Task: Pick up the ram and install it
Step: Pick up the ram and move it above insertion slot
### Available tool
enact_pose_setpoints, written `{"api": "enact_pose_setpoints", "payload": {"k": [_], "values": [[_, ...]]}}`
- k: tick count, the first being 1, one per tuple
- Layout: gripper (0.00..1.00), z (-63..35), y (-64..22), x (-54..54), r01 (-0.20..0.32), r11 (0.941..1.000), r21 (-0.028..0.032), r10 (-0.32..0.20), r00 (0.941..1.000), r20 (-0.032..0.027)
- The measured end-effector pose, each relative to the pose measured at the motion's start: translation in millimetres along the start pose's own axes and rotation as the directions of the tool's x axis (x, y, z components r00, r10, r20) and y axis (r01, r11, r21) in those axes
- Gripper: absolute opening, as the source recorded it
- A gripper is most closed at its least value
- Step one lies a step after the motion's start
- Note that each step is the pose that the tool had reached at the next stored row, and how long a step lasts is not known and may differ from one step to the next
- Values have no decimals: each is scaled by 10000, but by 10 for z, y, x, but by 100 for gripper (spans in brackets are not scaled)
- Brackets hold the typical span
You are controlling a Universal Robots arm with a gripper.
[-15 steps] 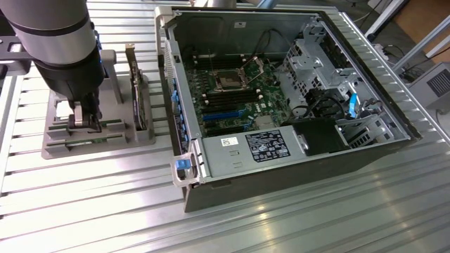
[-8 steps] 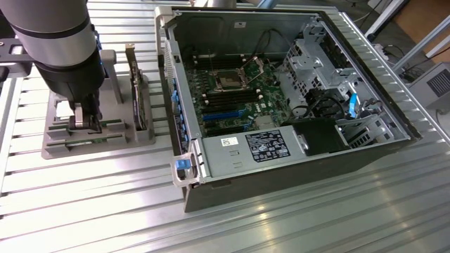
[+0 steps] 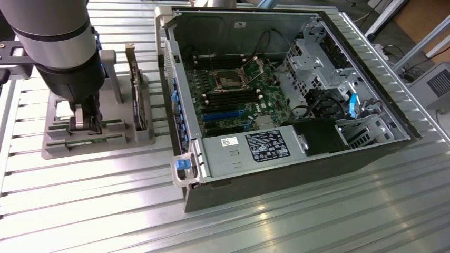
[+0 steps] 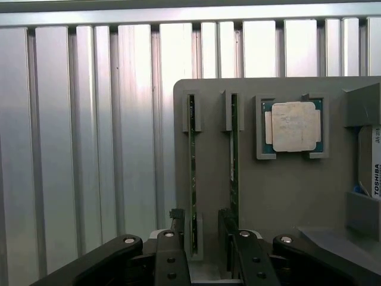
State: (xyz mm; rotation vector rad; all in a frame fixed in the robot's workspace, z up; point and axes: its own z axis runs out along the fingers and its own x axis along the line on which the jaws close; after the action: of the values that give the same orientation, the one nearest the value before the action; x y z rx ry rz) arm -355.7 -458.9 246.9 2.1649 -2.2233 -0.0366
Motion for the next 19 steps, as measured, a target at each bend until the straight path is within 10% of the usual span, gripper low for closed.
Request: {"api": "enact_pose_setpoints", "payload": {"k": [19], "values": [[36,103,52,41,334,9994,4,-334,9994,-14]]}}
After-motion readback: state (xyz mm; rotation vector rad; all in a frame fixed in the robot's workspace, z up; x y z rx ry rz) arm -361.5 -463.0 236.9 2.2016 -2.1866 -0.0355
